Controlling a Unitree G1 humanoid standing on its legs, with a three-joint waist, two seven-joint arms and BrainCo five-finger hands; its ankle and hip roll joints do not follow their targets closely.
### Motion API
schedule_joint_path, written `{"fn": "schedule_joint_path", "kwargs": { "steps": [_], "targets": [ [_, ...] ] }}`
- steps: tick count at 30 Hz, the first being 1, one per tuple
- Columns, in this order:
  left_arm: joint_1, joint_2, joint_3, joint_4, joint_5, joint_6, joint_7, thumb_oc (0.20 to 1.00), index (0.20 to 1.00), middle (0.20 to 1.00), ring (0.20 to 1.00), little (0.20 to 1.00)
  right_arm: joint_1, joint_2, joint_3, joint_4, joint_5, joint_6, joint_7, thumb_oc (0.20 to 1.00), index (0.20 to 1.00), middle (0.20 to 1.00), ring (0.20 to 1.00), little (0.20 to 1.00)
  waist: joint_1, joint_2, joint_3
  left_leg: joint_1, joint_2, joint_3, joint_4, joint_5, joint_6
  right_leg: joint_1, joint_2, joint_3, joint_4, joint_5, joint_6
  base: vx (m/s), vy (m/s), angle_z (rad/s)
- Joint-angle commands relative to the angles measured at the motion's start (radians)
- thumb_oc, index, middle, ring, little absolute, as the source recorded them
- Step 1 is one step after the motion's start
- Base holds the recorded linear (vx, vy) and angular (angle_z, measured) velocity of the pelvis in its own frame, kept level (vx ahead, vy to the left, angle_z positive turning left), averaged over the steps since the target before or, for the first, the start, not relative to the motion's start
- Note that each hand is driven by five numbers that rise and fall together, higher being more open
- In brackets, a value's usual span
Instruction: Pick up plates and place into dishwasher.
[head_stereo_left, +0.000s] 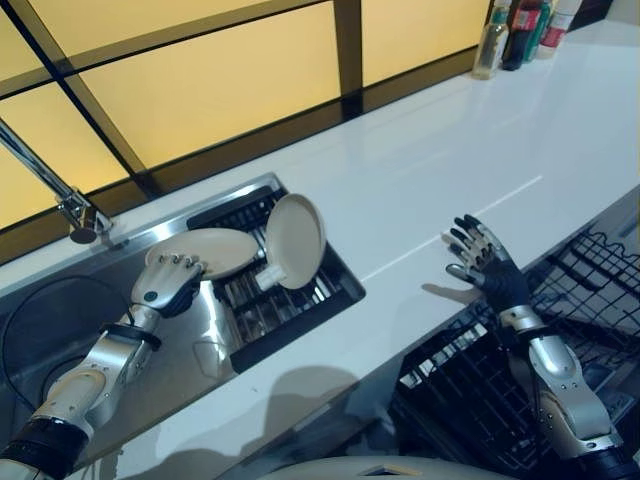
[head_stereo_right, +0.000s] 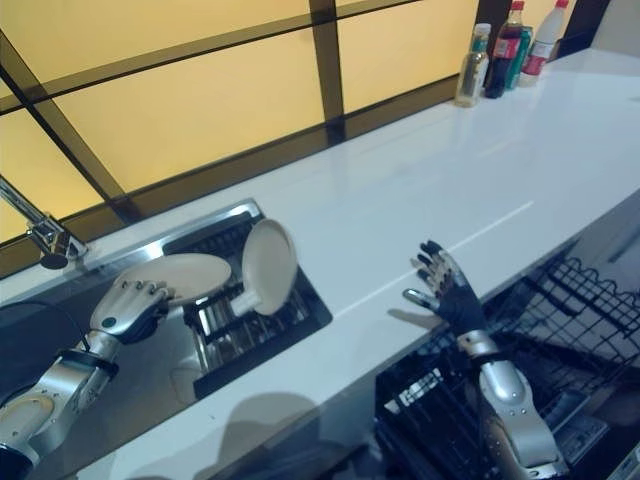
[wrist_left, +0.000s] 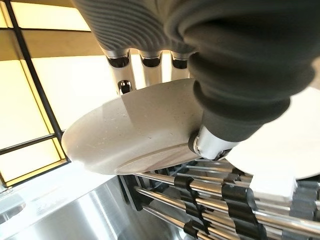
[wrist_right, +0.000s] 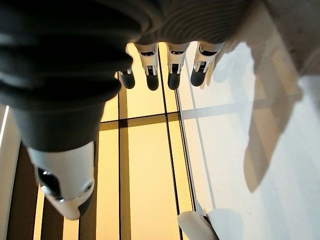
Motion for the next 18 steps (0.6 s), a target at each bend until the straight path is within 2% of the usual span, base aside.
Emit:
{"fn": "schedule_joint_path", "kwargs": {
  "steps": [1,5,8,11,14,18],
  "targets": [
    [-0.001,0.007,0.110,0.070,-0.115,0.074,0.100,0.200,0.200,0.200,0.200,0.200,0.005,0.006,0.017,-0.029,0.000,-0.053,0.000,1.000,1.000,1.000,1.000,1.000,0.010,-0.049,-0.019,-0.040,-0.023,0.022,0.006,-0.031,0.036,-0.060,-0.058,-0.042,0.091,-0.072,0.049,0.00,0.000,0.00],
    [0.014,-0.029,0.189,0.095,-0.222,0.096,0.249,0.200,0.200,0.200,0.200,0.200,0.005,0.021,0.016,-0.032,-0.005,-0.054,-0.011,1.000,1.000,1.000,1.000,1.000,0.017,-0.057,-0.027,-0.040,-0.023,0.018,0.006,-0.032,0.034,-0.055,-0.056,-0.046,0.086,-0.073,0.046,-0.02,-0.041,0.01],
    [0.026,-0.073,0.278,0.098,-0.281,0.044,0.367,0.200,0.200,0.200,0.200,0.200,0.004,0.040,0.017,-0.033,-0.016,-0.054,-0.019,1.000,1.000,1.000,1.000,1.000,0.026,-0.065,-0.037,-0.039,-0.022,0.010,0.006,-0.033,0.033,-0.048,-0.053,-0.050,0.083,-0.076,0.042,-0.03,-0.047,0.01],
    [0.038,-0.138,0.370,0.048,-0.332,-0.043,0.449,0.200,0.200,0.200,0.200,0.200,0.008,0.062,0.018,-0.037,-0.025,-0.062,-0.030,1.000,1.000,1.000,1.000,1.000,0.042,-0.076,-0.052,-0.042,-0.022,0.000,0.006,-0.035,0.030,-0.042,-0.050,-0.060,0.075,-0.078,0.037,-0.04,-0.059,0.05],
    [0.037,-0.181,0.427,-0.005,-0.356,-0.123,0.484,0.200,0.200,0.200,0.200,0.200,0.009,0.080,0.023,-0.042,-0.037,-0.065,-0.036,1.000,1.000,1.000,1.000,1.000,0.050,-0.084,-0.064,-0.042,-0.019,-0.006,0.006,-0.036,0.026,-0.036,-0.047,-0.066,0.070,-0.081,0.033,-0.04,-0.051,0.05],
    [0.019,-0.215,0.462,-0.070,-0.401,-0.180,0.494,0.200,0.200,0.200,0.200,0.200,-0.003,0.090,0.035,-0.059,-0.044,-0.066,-0.053,1.000,1.000,1.000,1.000,1.000,0.057,-0.092,-0.078,-0.042,-0.015,-0.013,0.006,-0.038,0.020,-0.027,-0.041,-0.075,0.063,-0.083,0.028,-0.06,-0.052,0.13]
  ]
}}
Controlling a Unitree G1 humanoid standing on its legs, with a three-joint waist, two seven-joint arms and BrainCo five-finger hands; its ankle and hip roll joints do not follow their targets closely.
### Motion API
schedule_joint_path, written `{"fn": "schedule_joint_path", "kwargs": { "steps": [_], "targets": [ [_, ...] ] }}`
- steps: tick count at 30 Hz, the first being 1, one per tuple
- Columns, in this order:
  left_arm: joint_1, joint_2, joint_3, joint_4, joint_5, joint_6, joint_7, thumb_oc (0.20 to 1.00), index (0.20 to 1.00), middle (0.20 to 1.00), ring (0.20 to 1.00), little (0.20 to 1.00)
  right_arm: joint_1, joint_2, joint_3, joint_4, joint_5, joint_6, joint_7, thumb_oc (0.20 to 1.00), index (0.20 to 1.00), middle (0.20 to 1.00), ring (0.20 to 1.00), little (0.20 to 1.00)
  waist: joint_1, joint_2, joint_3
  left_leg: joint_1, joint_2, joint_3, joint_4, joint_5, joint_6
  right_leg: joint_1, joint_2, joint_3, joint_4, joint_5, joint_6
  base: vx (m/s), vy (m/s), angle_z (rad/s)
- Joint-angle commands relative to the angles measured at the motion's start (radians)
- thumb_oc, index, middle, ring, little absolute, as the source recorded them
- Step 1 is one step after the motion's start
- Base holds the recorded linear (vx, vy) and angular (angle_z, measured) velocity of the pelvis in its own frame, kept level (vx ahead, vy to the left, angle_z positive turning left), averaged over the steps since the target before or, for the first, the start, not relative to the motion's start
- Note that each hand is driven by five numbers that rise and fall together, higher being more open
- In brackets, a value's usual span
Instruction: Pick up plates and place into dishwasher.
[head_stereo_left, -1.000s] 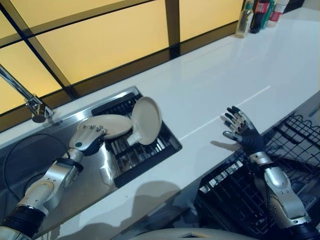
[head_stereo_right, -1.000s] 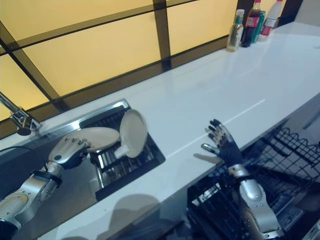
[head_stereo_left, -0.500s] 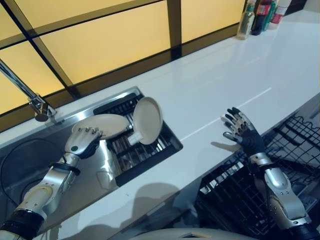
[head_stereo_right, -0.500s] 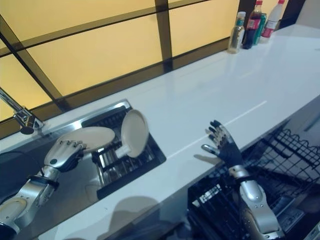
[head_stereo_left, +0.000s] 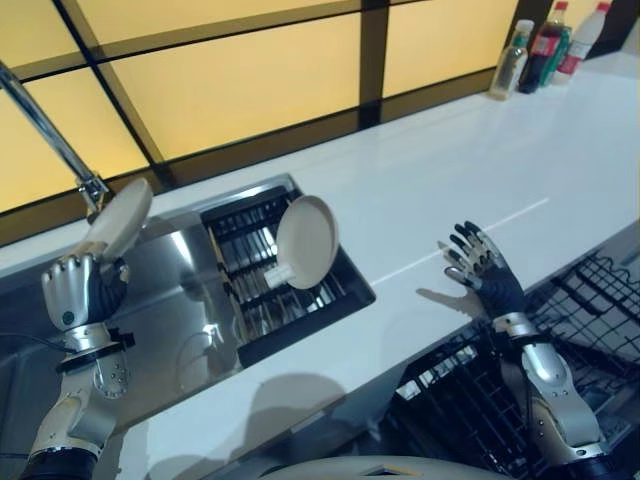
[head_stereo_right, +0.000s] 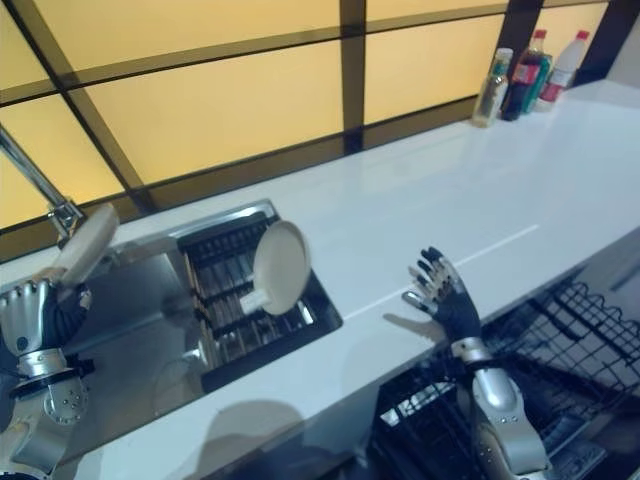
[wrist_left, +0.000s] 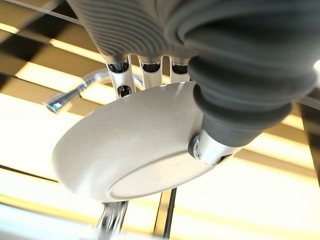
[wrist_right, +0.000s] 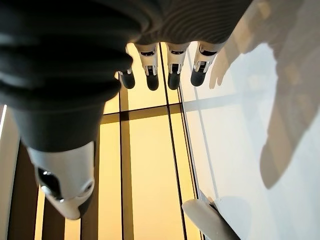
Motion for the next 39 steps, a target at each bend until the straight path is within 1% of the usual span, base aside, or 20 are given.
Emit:
{"fn": "schedule_joint_path", "kwargs": {
  "steps": [1,4,6,7,8,9,11,12,13,15,16,19,22,24,30,33,35,36,38,39],
  "targets": [
    [-0.079,0.030,0.081,-0.067,-0.080,-0.100,0.046,0.200,0.200,0.200,0.200,0.200,-0.033,0.005,0.027,-0.067,-0.022,-0.067,-0.017,1.000,1.000,1.000,1.000,1.000,0.019,-0.026,-0.037,-0.034,-0.014,0.018,0.005,-0.039,0.019,-0.033,-0.040,-0.047,0.061,-0.081,0.030,-0.07,-0.058,0.00],
    [-0.096,0.017,0.089,-0.110,-0.152,-0.139,0.007,0.200,0.200,0.200,0.200,0.200,-0.050,0.009,0.032,-0.089,-0.030,-0.070,-0.020,1.000,1.000,1.000,1.000,1.000,0.023,-0.029,-0.045,-0.035,-0.011,0.016,0.005,-0.039,0.016,-0.030,-0.036,-0.050,0.058,-0.082,0.029,-0.07,-0.047,0.02],
    [-0.108,0.003,0.085,-0.127,-0.251,-0.186,-0.064,0.200,0.200,0.200,0.200,0.200,-0.062,0.013,0.038,-0.098,-0.036,-0.078,-0.024,1.000,1.000,1.000,1.000,1.000,0.027,-0.030,-0.048,-0.036,-0.011,0.012,0.005,-0.038,0.016,-0.028,-0.033,-0.051,0.059,-0.083,0.027,-0.07,-0.041,0.02],
    [-0.116,-0.008,0.080,-0.137,-0.316,-0.225,-0.129,0.200,0.200,0.200,0.200,0.200,-0.071,0.017,0.041,-0.101,-0.039,-0.081,-0.023,1.000,1.000,1.000,1.000,1.000,0.029,-0.030,-0.049,-0.036,-0.010,0.010,0.005,-0.038,0.016,-0.028,-0.031,-0.053,0.059,-0.084,0.027,-0.06,-0.033,0.01],
    [-0.122,-0.019,0.079,-0.151,-0.349,-0.241,-0.184,0.200,0.200,0.200,0.200,0.200,-0.077,0.022,0.043,-0.101,-0.043,-0.082,-0.019,1.000,1.000,1.000,1.000,1.000,0.031,-0.030,-0.050,-0.036,-0.010,0.010,0.005,-0.038,0.016,-0.027,-0.030,-0.054,0.058,-0.085,0.026,-0.07,-0.037,0.01],
    [-0.133,-0.039,0.057,-0.193,-0.458,-0.266,-0.319,0.200,0.200,0.200,0.200,0.200,-0.092,0.028,0.046,-0.112,-0.052,-0.075,-0.019,1.000,1.000,1.000,1.000,1.000,0.037,-0.030,-0.051,-0.038,-0.010,0.006,0.005,-0.036,0.015,-0.026,-0.028,-0.058,0.058,-0.085,0.025,-0.07,-0.034,0.03],
    [-0.135,-0.075,0.037,-0.248,-0.623,-0.290,-0.522,0.200,0.200,0.200,0.200,0.200,-0.100,0.035,0.047,-0.133,-0.060,-0.064,-0.008,1.000,1.000,1.000,1.000,1.000,0.045,-0.030,-0.051,-0.039,-0.010,0.002,0.005,-0.034,0.015,-0.025,-0.026,-0.063,0.059,-0.087,0.024,-0.07,-0.032,0.03],
    [-0.134,-0.097,0.021,-0.282,-0.756,-0.286,-0.673,0.200,0.200,0.200,0.200,0.200,-0.103,0.041,0.046,-0.141,-0.064,-0.060,0.005,1.000,1.000,1.000,1.000,1.000,0.050,-0.029,-0.050,-0.039,-0.009,0.001,0.005,-0.033,0.016,-0.023,-0.024,-0.067,0.060,-0.088,0.023,-0.07,-0.030,0.02],
    [-0.131,-0.118,0.007,-0.316,-0.858,-0.262,-0.794,0.200,0.200,0.200,0.200,0.200,-0.105,0.045,0.044,-0.151,-0.066,-0.054,0.019,1.000,1.000,1.000,1.000,1.000,0.055,-0.029,-0.048,-0.039,-0.009,-0.001,0.005,-0.032,0.016,-0.022,-0.023,-0.070,0.060,-0.088,0.022,-0.06,-0.030,0.04],
    [-0.124,-0.141,-0.013,-0.358,-0.993,-0.216,-0.962,0.200,0.200,0.200,0.200,0.200,-0.107,0.050,0.043,-0.165,-0.066,-0.048,0.043,1.000,1.000,1.000,1.000,1.000,0.061,-0.027,-0.046,-0.039,-0.008,-0.004,0.005,-0.031,0.017,-0.021,-0.021,-0.074,0.060,-0.087,0.020,-0.05,-0.024,0.08],
    [-0.126,-0.154,-0.035,-0.380,-1.059,-0.172,-1.044,0.200,0.200,0.200,0.200,0.200,-0.114,0.053,0.048,-0.166,-0.069,-0.046,0.054,1.000,1.000,1.000,1.000,1.000,0.064,-0.027,-0.045,-0.039,-0.008,-0.005,0.005,-0.030,0.017,-0.019,-0.019,-0.076,0.060,-0.086,0.019,-0.05,-0.021,0.14],
    [-0.140,-0.160,-0.087,-0.398,-1.203,-0.087,-1.206,0.200,0.200,0.200,0.200,0.200,-0.137,0.049,0.064,-0.165,-0.069,-0.042,0.082,1.000,1.000,1.000,1.000,1.000,0.069,-0.024,-0.043,-0.040,-0.008,-0.004,0.005,-0.027,0.017,-0.016,-0.016,-0.079,0.055,-0.082,0.019,-0.04,-0.015,0.10],
    [-0.139,-0.149,-0.107,-0.402,-1.309,-0.016,-1.343,0.200,0.200,0.200,0.200,0.200,-0.152,0.034,0.067,-0.161,-0.056,-0.040,0.106,1.000,1.000,1.000,1.000,1.000,0.072,-0.023,-0.044,-0.039,-0.005,0.001,0.005,-0.027,0.016,-0.015,-0.016,-0.085,0.054,-0.080,0.018,0.00,0.000,0.00],
    [-0.132,-0.132,-0.116,-0.404,-1.362,0.029,-1.424,0.200,0.200,0.200,0.200,0.200,-0.153,0.021,0.067,-0.163,-0.046,-0.043,0.114,1.000,1.000,1.000,1.000,1.000,0.073,-0.022,-0.046,-0.039,-0.004,0.006,0.005,-0.028,0.016,-0.015,-0.016,-0.088,0.051,-0.078,0.019,0.00,0.000,0.00],
    [-0.116,-0.105,-0.129,-0.405,-1.490,0.138,-1.605,0.200,0.200,0.200,0.200,0.200,-0.154,0.001,0.070,-0.155,-0.032,-0.052,0.120,1.000,1.000,1.000,1.000,1.000,0.074,-0.019,-0.055,-0.041,-0.005,0.016,0.005,-0.031,0.019,-0.016,-0.014,-0.090,0.039,-0.071,0.018,0.00,0.000,0.00],
    [-0.107,-0.096,-0.142,-0.403,-1.495,0.141,-1.625,0.200,0.200,0.200,0.200,0.200,-0.151,-0.007,0.074,-0.161,-0.020,-0.035,0.130,1.000,1.000,1.000,1.000,1.000,0.071,-0.016,-0.057,-0.040,-0.006,0.019,0.005,-0.033,0.020,-0.015,-0.015,-0.088,0.035,-0.068,0.018,0.00,0.000,0.00],
    [-0.107,-0.090,-0.149,-0.397,-1.501,0.140,-1.624,0.200,0.200,0.200,0.200,0.200,-0.147,-0.015,0.077,-0.163,0.010,0.021,0.156,1.000,1.000,1.000,1.000,1.000,0.068,-0.016,-0.059,-0.040,-0.006,0.020,0.005,-0.034,0.021,-0.014,-0.015,-0.088,0.034,-0.068,0.019,0.00,0.000,0.00],
    [-0.104,-0.082,-0.145,-0.397,-1.506,0.143,-1.629,0.200,0.200,0.200,0.200,0.200,-0.138,-0.030,0.080,-0.165,0.049,0.106,0.244,1.000,1.000,1.000,1.000,1.000,0.066,-0.018,-0.060,-0.040,-0.007,0.021,0.005,-0.036,0.022,-0.015,-0.016,-0.087,0.033,-0.069,0.019,0.00,0.000,0.00],
    [-0.094,-0.062,-0.146,-0.409,-1.514,0.137,-1.629,0.200,0.200,0.200,0.200,0.200,-0.122,-0.068,0.088,-0.192,0.124,0.139,0.399,1.000,1.000,1.000,1.000,1.000,0.065,-0.021,-0.059,-0.041,-0.007,0.020,0.005,-0.036,0.022,-0.018,-0.015,-0.090,0.036,-0.070,0.020,0.00,0.000,0.00],
    [-0.096,-0.057,-0.151,-0.407,-1.515,0.133,-1.628,0.200,0.200,0.200,0.200,0.200,-0.121,-0.080,0.096,-0.203,0.151,0.149,0.445,1.000,1.000,1.000,1.000,1.000,0.065,-0.022,-0.059,-0.042,-0.007,0.019,0.005,-0.036,0.022,-0.018,-0.015,-0.092,0.036,-0.071,0.020,0.00,0.000,0.00]
  ]
}}
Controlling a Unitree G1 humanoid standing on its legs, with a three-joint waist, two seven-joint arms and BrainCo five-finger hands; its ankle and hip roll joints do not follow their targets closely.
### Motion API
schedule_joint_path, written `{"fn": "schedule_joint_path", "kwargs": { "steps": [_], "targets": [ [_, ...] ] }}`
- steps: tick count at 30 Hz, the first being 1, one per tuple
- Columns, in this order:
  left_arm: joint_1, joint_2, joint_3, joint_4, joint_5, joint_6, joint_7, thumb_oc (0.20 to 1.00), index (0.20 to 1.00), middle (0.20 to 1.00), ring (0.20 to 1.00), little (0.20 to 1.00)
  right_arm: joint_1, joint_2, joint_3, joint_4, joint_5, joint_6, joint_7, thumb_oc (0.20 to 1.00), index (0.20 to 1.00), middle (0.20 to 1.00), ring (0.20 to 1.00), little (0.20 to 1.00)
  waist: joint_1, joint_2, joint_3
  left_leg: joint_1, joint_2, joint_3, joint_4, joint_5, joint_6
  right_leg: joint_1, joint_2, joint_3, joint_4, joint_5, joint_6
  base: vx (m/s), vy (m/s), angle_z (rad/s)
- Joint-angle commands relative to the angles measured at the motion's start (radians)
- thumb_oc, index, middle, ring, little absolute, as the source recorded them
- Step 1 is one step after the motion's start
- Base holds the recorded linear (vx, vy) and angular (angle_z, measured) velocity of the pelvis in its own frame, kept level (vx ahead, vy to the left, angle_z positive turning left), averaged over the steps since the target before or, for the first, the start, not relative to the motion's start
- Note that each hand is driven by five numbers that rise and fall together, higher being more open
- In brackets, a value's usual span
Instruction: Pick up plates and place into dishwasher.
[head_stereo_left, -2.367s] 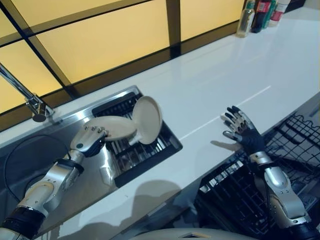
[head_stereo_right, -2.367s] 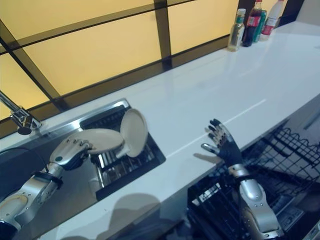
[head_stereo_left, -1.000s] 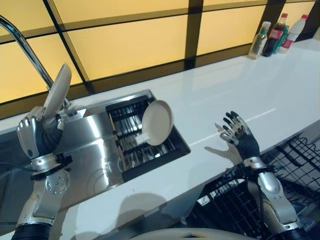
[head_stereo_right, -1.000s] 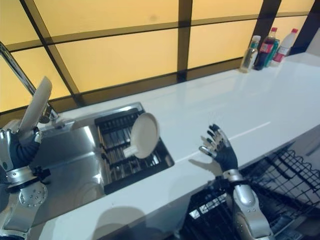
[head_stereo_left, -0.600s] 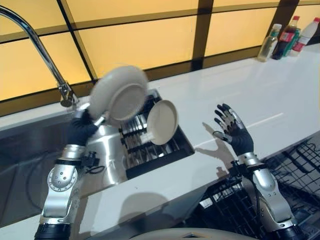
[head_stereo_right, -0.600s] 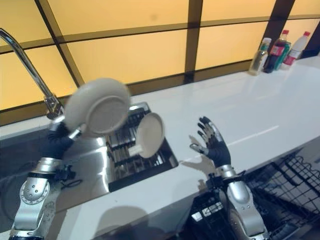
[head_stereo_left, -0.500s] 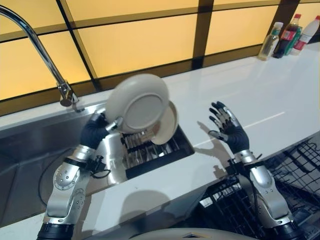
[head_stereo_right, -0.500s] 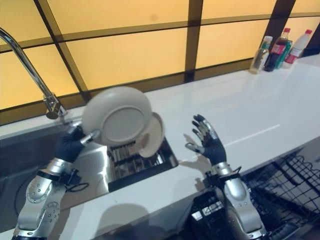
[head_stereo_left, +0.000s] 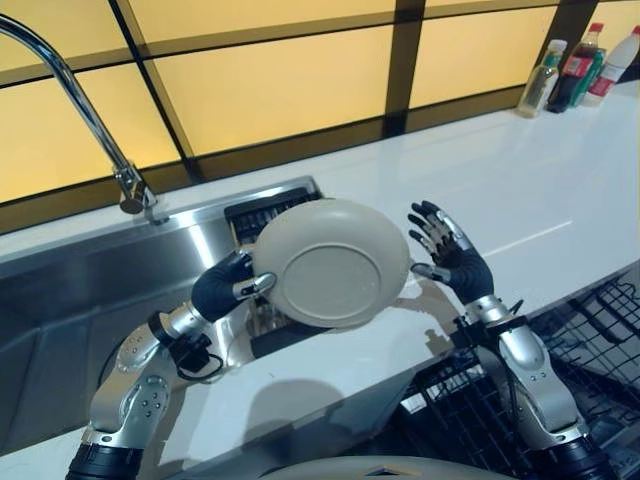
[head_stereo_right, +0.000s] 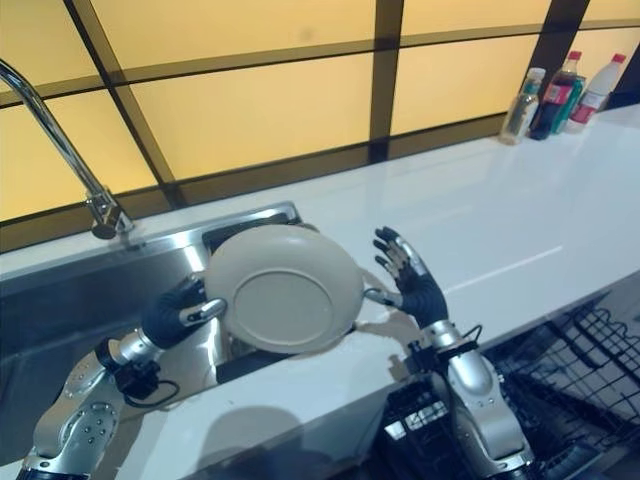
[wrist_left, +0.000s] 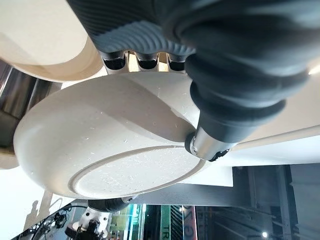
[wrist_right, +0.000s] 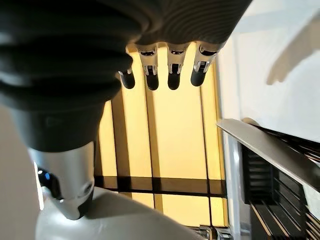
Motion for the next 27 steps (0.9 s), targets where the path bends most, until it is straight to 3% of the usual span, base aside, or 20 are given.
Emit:
{"fn": "schedule_joint_path", "kwargs": {
  "steps": [1,4,12,27],
  "targets": [
    [-0.069,0.068,-0.023,-0.015,-0.067,-0.040,-0.013,0.200,0.200,0.200,0.200,0.200,-0.033,-0.048,0.036,-0.121,0.142,0.041,0.232,1.000,1.000,1.000,1.000,1.000,0.021,-0.032,-0.032,-0.013,-0.008,0.053,0.006,-0.045,0.029,-0.014,-0.019,-0.057,0.036,-0.064,0.023,0.00,0.000,0.00],
    [-0.113,0.076,-0.064,0.015,-0.072,-0.043,0.005,0.200,0.200,0.200,0.200,0.200,-0.090,-0.061,0.087,-0.105,0.212,0.082,0.293,1.000,1.000,1.000,1.000,1.000,0.031,-0.041,-0.034,-0.008,-0.013,0.045,0.006,-0.046,0.031,-0.005,-0.019,-0.058,0.033,-0.062,0.022,0.02,-0.008,0.06],
    [-0.096,0.090,-0.069,0.001,-0.070,-0.045,0.026,0.200,0.200,0.200,0.200,0.200,-0.062,-0.081,0.128,-0.128,0.202,0.156,0.496,1.000,1.000,1.000,1.000,1.000,0.040,-0.051,-0.043,-0.008,-0.010,0.050,0.006,-0.045,0.035,-0.003,-0.014,-0.060,0.033,-0.063,0.020,0.01,-0.002,0.02],
    [-0.071,0.067,-0.074,0.015,-0.031,-0.041,0.035,0.200,0.200,0.200,0.200,0.200,-0.051,-0.021,0.128,-0.123,0.266,0.138,0.440,1.000,1.000,1.000,1.000,1.000,0.042,-0.049,-0.042,-0.001,-0.005,0.058,0.006,-0.045,0.033,0.008,-0.011,-0.066,0.024,-0.059,0.016,0.00,0.000,0.00]
  ]
}}
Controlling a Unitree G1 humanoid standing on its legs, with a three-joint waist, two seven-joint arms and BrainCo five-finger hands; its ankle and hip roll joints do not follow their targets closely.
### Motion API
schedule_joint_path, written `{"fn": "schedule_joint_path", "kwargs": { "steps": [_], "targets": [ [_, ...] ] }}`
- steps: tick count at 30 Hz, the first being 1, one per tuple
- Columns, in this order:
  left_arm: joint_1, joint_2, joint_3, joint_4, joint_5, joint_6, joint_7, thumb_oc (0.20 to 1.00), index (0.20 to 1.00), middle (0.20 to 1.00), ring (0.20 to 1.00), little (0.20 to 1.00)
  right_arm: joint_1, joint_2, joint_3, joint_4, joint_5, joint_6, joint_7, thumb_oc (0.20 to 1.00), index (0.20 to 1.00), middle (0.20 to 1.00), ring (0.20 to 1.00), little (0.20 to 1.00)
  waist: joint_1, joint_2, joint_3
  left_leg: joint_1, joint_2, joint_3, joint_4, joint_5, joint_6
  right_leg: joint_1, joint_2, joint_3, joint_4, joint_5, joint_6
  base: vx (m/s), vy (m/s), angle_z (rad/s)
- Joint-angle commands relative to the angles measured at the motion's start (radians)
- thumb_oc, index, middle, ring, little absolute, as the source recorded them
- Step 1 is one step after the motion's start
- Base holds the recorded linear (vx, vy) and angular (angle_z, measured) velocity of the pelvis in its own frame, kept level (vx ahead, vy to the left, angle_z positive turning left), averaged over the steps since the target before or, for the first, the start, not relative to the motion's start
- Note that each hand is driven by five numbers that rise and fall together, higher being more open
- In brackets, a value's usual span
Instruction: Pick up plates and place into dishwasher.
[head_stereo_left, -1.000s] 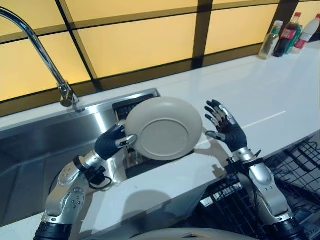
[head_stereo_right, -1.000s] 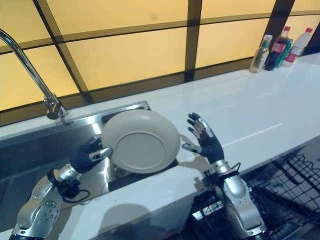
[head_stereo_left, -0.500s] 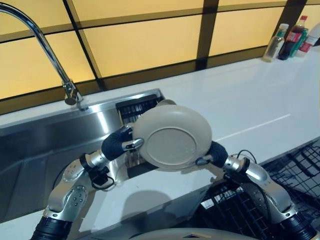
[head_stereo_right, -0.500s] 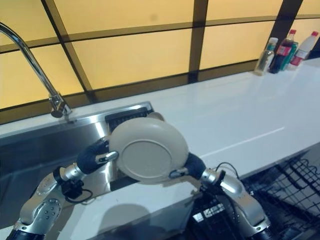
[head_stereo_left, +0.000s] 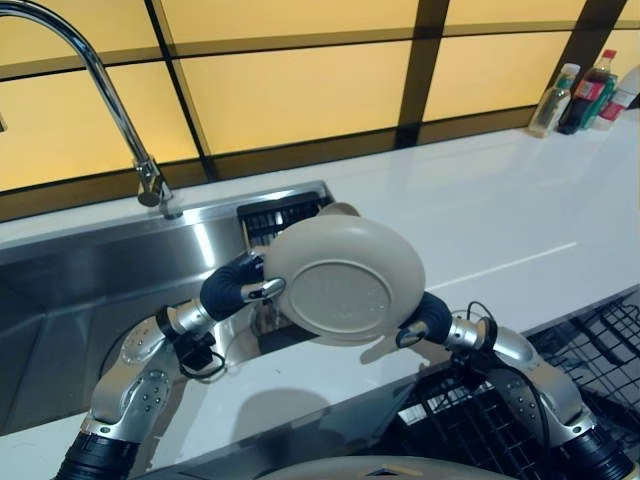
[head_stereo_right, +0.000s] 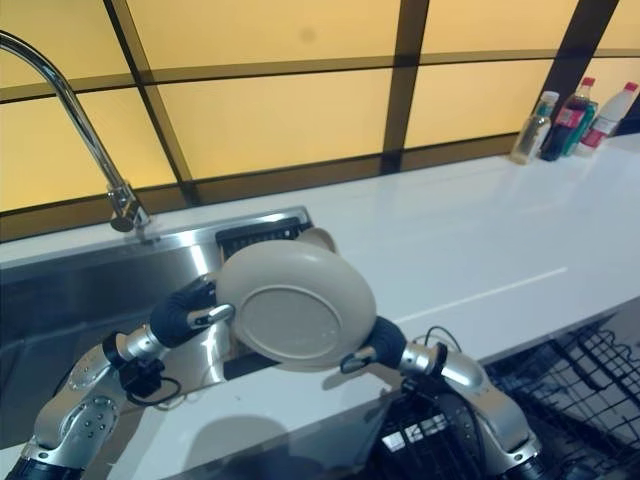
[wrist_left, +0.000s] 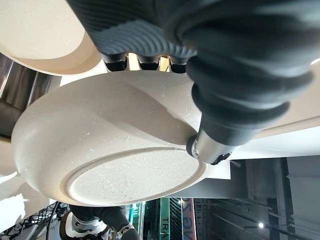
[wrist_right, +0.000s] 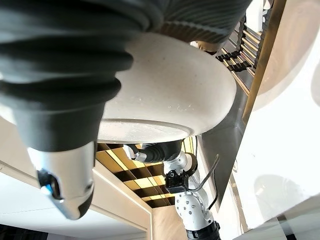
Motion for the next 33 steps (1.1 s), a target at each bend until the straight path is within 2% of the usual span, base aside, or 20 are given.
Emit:
{"fn": "schedule_joint_path", "kwargs": {
  "steps": [1,6,14,15,16,20,33],
  "targets": [
    [-0.033,0.004,-0.007,0.014,-0.019,-0.037,0.022,0.200,0.200,0.200,0.200,0.200,-0.007,0.050,0.012,-0.091,0.065,-0.059,-0.016,1.000,1.000,1.000,1.000,1.000,0.014,-0.015,-0.021,-0.006,-0.005,0.073,0.006,-0.045,0.033,-0.006,-0.012,-0.050,0.024,-0.060,0.020,0.00,0.000,0.00],
    [-0.015,-0.034,-0.018,0.020,-0.015,-0.011,0.018,0.200,0.200,0.200,0.200,0.200,-0.002,0.092,-0.003,-0.082,0.105,-0.099,-0.104,1.000,1.000,1.000,1.000,1.000,0.011,-0.013,-0.020,-0.005,-0.003,0.081,0.006,-0.048,0.034,-0.009,-0.012,-0.049,0.023,-0.058,0.020,0.00,-0.001,-0.01],
    [0.020,-0.062,-0.029,0.016,-0.014,-0.004,0.019,0.200,0.200,0.200,0.200,0.200,0.027,0.125,-0.019,-0.081,0.124,-0.132,-0.140,1.000,1.000,1.000,1.000,1.000,0.006,-0.008,-0.021,-0.007,-0.002,0.091,0.006,-0.050,0.036,-0.014,-0.016,-0.049,0.022,-0.057,0.022,0.00,0.003,-0.05],
    [0.019,-0.064,-0.035,0.018,-0.008,-0.009,0.025,0.200,0.200,0.200,0.200,0.200,0.026,0.128,-0.018,-0.083,0.119,-0.141,-0.150,0.435,0.435,0.435,0.435,0.435,0.005,-0.007,-0.021,-0.007,-0.003,0.091,0.006,-0.050,0.037,-0.014,-0.017,-0.049,0.022,-0.056,0.022,0.00,0.000,0.00],
    [0.018,-0.062,-0.038,0.019,-0.005,-0.011,0.028,0.200,0.200,0.200,0.200,0.200,0.026,0.127,-0.017,-0.085,0.115,-0.152,-0.161,0.200,0.200,0.200,0.200,0.200,0.005,-0.007,-0.022,-0.008,-0.004,0.090,0.006,-0.050,0.037,-0.014,-0.017,-0.049,0.021,-0.055,0.023,0.00,0.000,0.00],
    [0.010,-0.061,-0.045,0.024,-0.013,-0.012,0.040,0.200,0.200,0.200,0.200,0.200,0.019,0.128,-0.013,-0.083,0.114,-0.179,-0.194,0.200,0.200,0.200,0.200,0.200,0.003,-0.005,-0.022,-0.007,-0.004,0.092,0.006,-0.050,0.038,-0.016,-0.019,-0.049,0.021,-0.052,0.024,0.00,0.000,0.00],
    [0.019,-0.073,-0.052,0.031,-0.002,-0.005,0.060,0.200,0.200,0.200,0.200,0.200,0.032,0.137,-0.022,-0.076,0.100,-0.187,-0.236,0.200,0.200,0.200,0.200,0.200,-0.002,-0.005,-0.021,-0.008,-0.007,0.093,0.006,-0.053,0.042,-0.019,-0.023,-0.047,0.024,-0.052,0.026,0.00,0.000,0.00]
  ]
}}
